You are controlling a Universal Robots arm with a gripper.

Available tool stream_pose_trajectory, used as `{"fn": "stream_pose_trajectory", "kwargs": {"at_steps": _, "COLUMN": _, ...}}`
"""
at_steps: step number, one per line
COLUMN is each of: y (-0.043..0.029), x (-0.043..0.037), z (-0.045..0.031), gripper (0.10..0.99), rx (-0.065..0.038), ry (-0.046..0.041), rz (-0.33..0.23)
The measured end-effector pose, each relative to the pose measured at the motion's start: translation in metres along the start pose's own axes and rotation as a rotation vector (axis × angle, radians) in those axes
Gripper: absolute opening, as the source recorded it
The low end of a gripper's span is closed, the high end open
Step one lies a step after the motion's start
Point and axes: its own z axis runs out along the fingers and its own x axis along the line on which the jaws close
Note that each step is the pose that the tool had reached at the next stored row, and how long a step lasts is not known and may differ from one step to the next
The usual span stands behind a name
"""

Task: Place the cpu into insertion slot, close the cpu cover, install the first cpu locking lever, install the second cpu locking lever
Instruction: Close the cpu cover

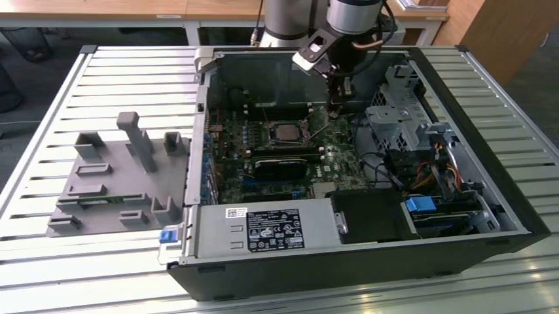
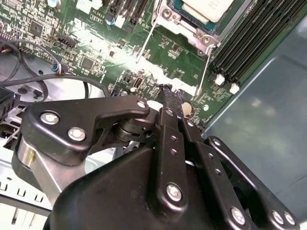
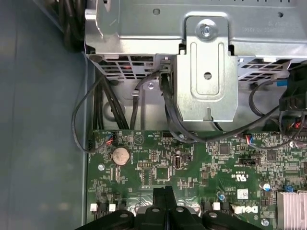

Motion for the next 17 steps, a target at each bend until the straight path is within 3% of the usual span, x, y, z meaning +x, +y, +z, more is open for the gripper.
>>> {"fn": "stream_pose_trajectory", "kwargs": {"at_steps": 6, "y": 0.0056, "x": 0.0, "z": 0.0009, "gripper": 0.106, "rx": 0.002, "ry": -0.0002, "rz": 0.0}}
{"fn": "stream_pose_trajectory", "kwargs": {"at_steps": 17, "y": 0.0082, "x": 0.0001, "z": 0.0069, "gripper": 0.106, "rx": 0.005, "ry": -0.001, "rz": 0.0}}
